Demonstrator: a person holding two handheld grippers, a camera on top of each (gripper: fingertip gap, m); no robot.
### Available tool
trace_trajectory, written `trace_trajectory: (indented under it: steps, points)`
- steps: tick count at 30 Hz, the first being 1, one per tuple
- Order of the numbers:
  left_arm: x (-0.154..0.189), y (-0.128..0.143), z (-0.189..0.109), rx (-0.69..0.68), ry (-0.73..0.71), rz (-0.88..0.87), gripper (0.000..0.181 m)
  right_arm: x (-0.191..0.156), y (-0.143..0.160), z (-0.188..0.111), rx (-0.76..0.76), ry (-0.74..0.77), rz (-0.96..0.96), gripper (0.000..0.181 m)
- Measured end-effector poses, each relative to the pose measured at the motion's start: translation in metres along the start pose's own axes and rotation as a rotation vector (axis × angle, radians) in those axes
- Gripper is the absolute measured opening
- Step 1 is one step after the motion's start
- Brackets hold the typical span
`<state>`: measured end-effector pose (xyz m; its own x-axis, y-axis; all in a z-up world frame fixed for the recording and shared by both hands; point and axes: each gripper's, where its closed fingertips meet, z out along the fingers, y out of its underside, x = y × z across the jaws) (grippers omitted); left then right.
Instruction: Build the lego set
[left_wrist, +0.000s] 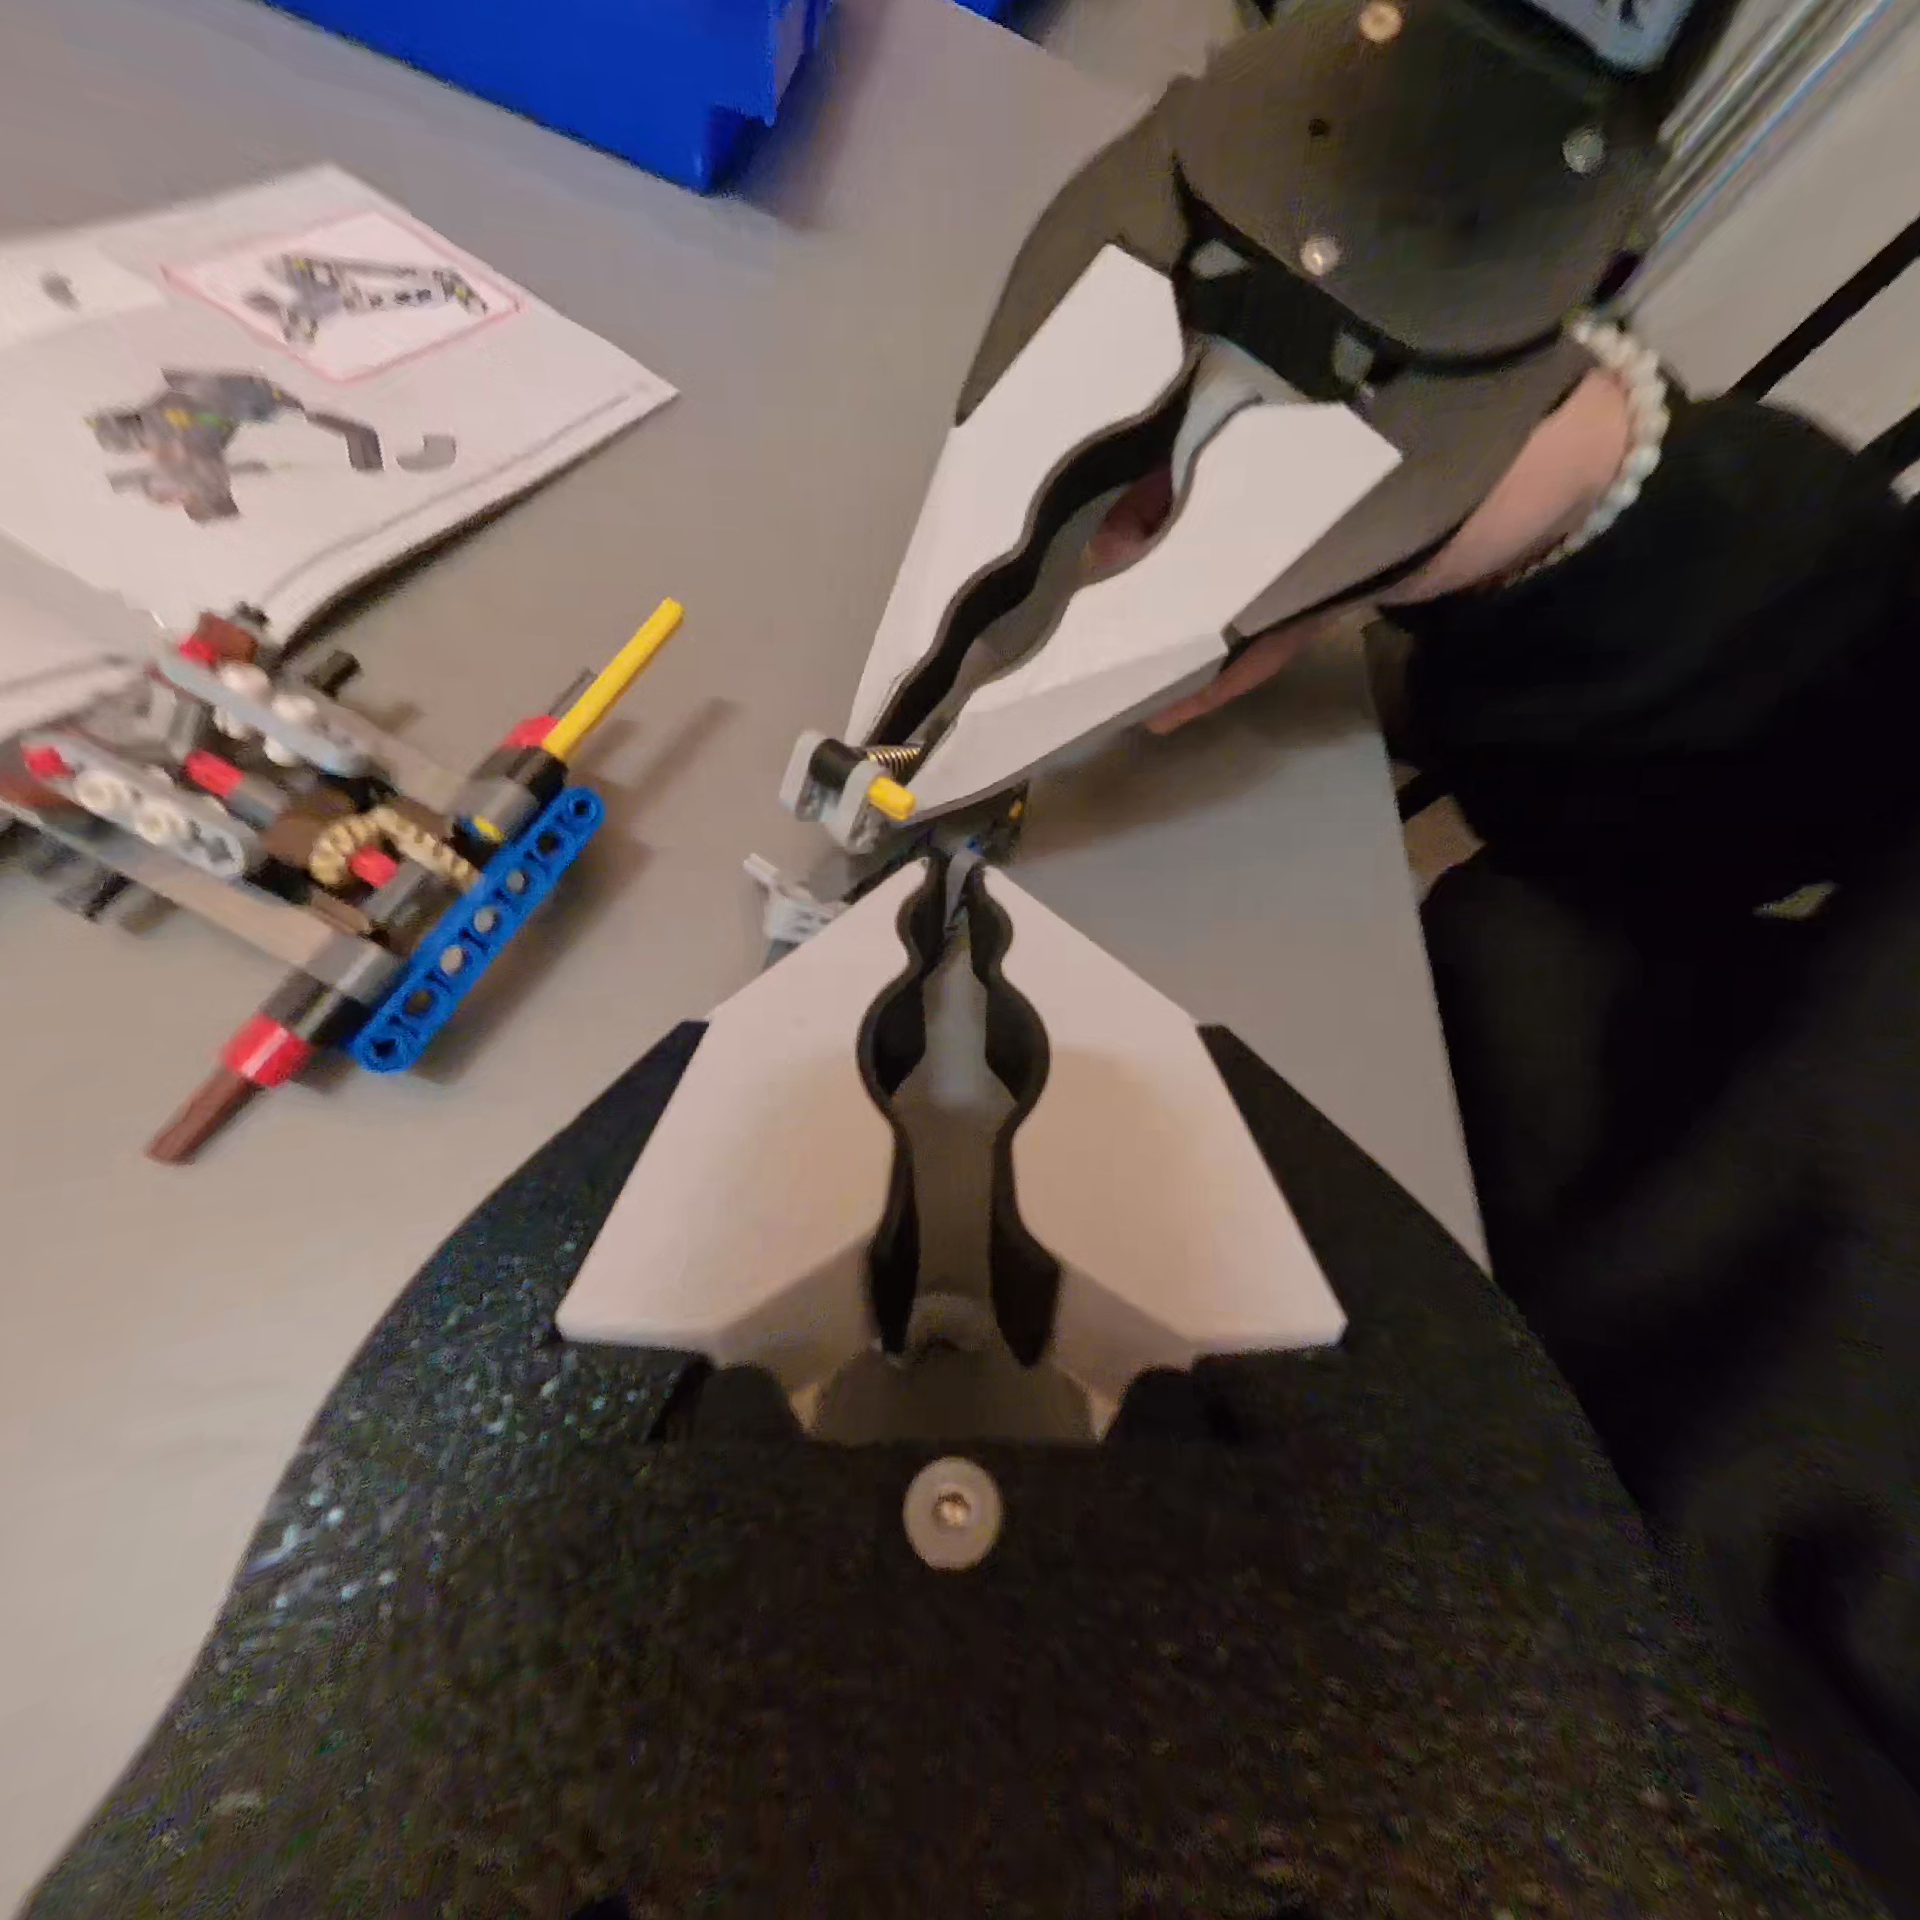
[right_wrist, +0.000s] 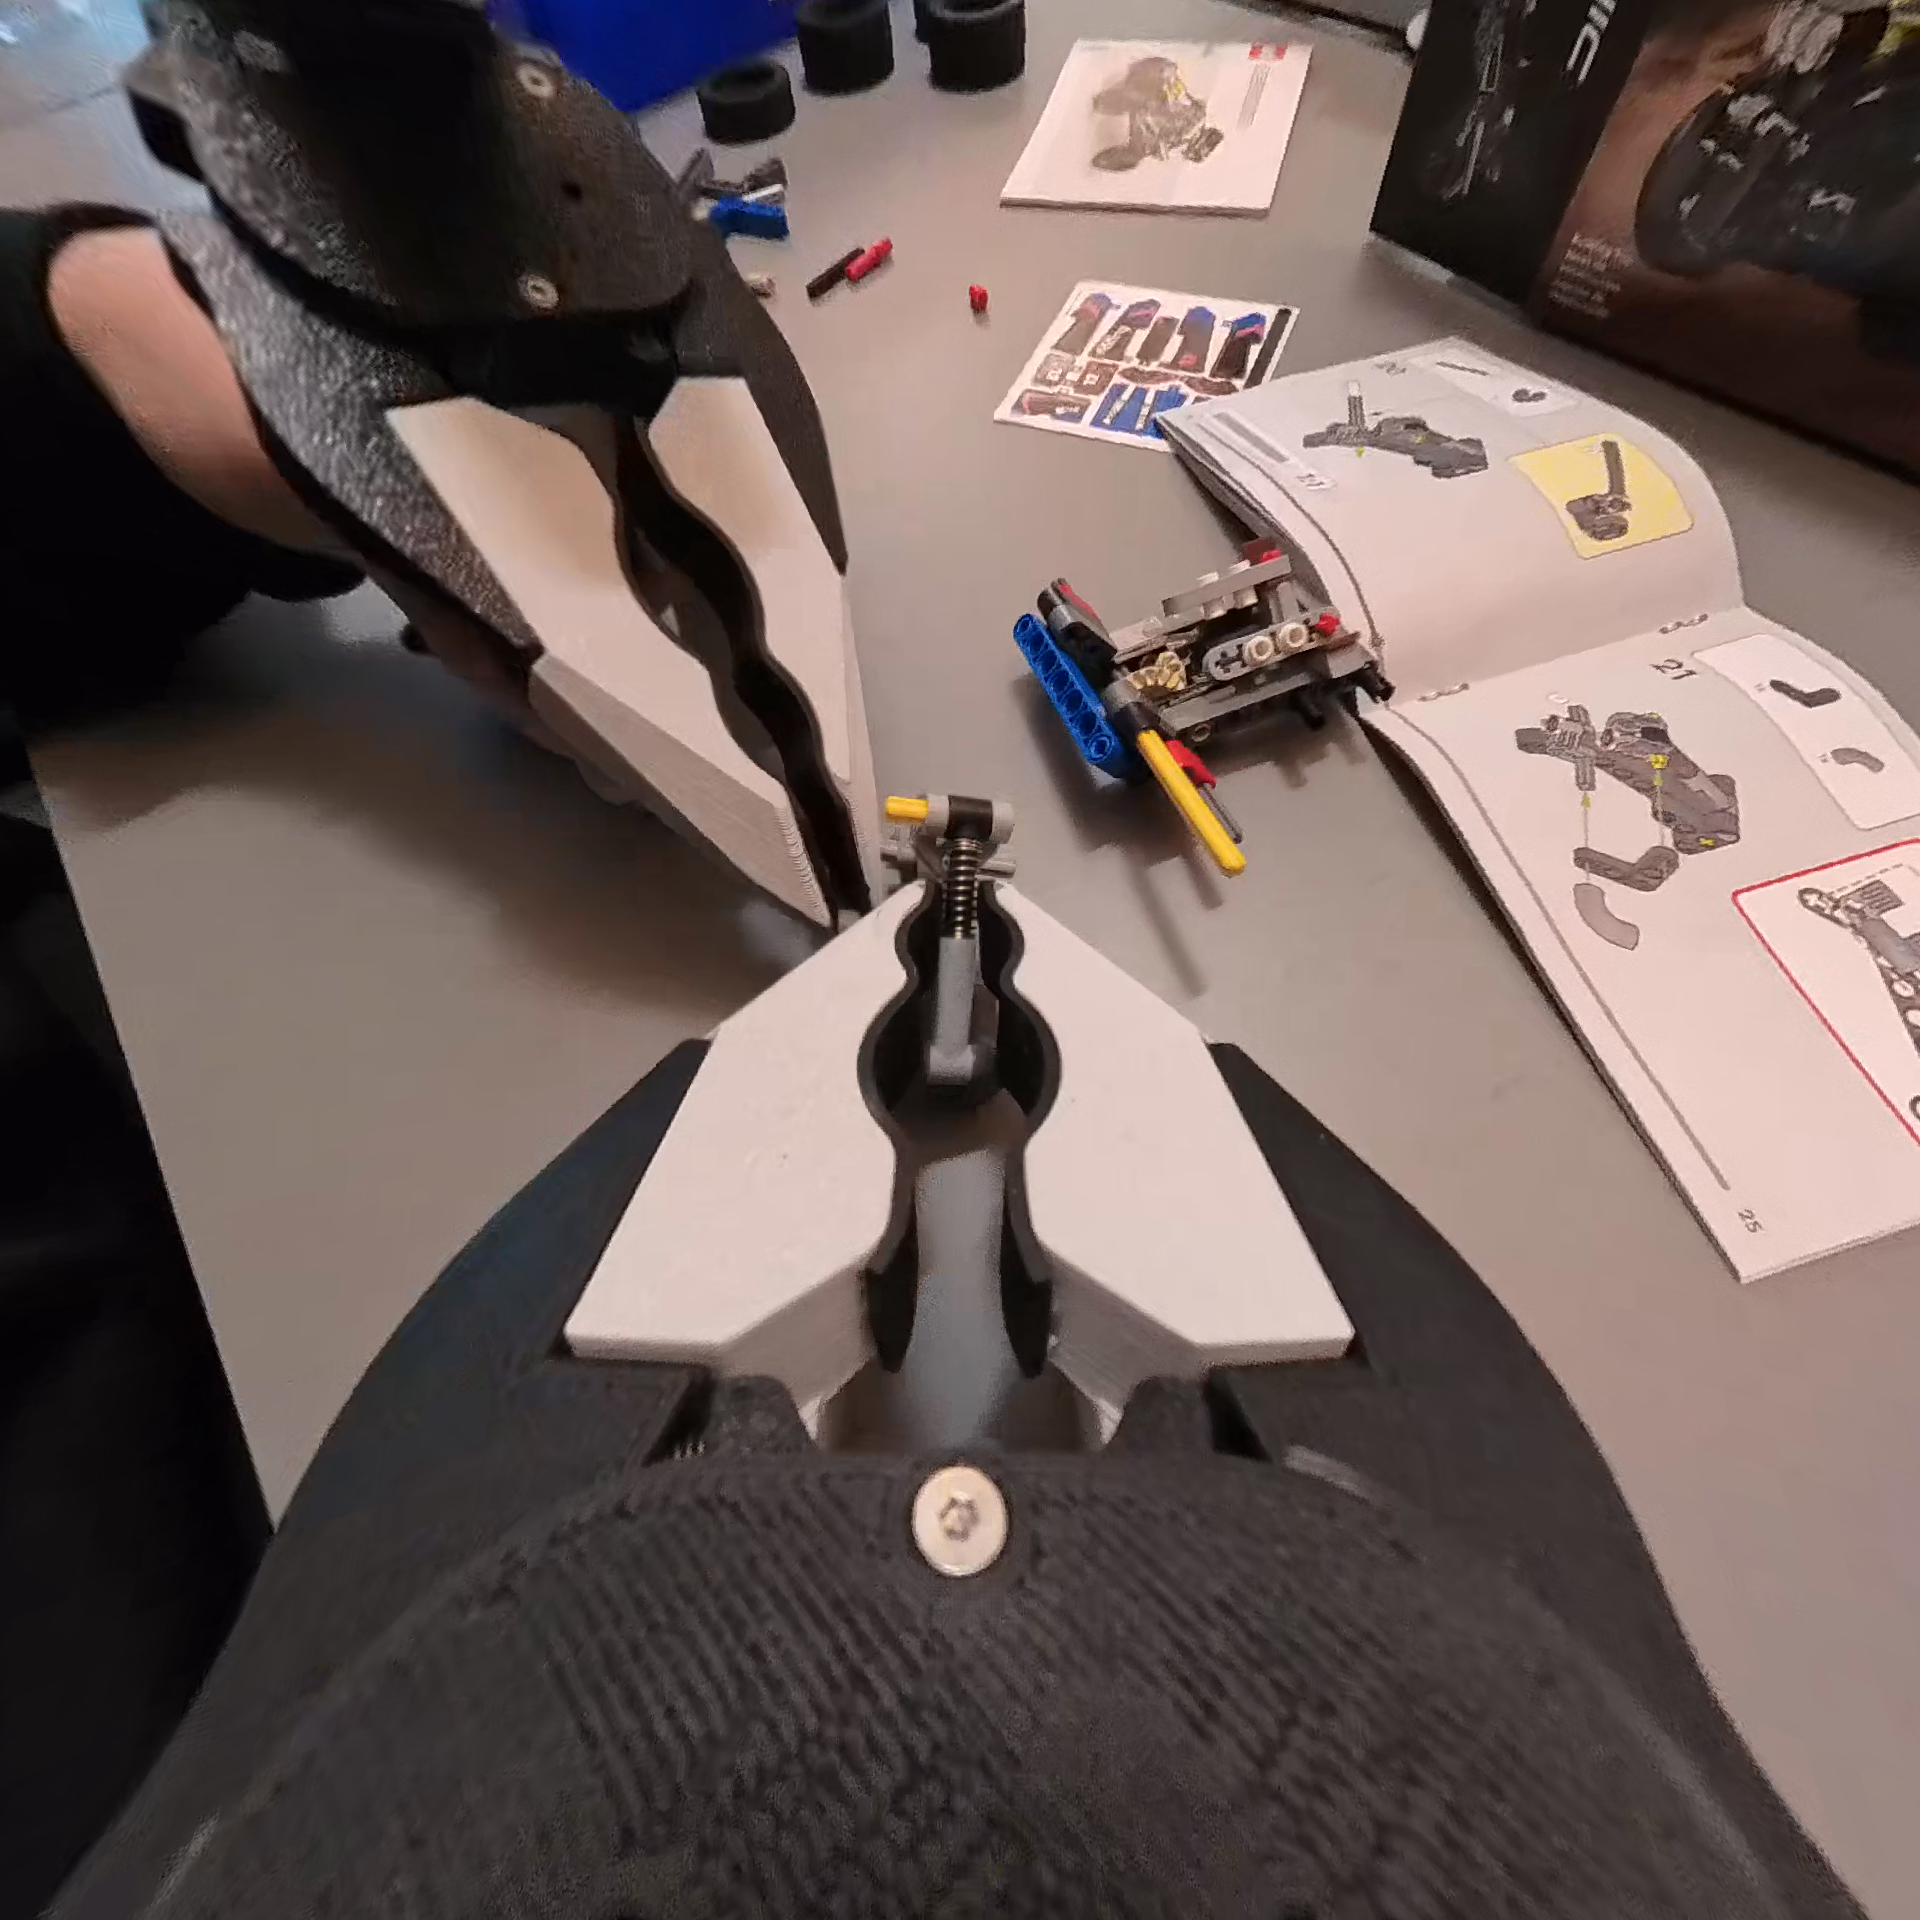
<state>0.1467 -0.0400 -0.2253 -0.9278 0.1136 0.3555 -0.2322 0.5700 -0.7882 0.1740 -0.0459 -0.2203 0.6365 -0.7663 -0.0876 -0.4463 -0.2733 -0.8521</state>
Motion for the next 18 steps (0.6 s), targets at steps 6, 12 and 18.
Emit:
trace_trajectory:
  steps: [6,12,18]
  points:
    - [0.002,0.001,-0.001,0.022,0.089,-0.179,0.001,-0.001,-0.001,0.0,0.005,-0.016,0.012,0.004]
    - [0.003,-0.001,-0.002,0.049,0.139,-0.267,0.001,-0.002,0.009,0.002,-0.062,0.008,-0.054,0.016]
    - [0.003,-0.003,-0.006,0.082,0.179,-0.316,0.001,-0.01,0.003,-0.01,-0.074,-0.004,-0.178,0.027]
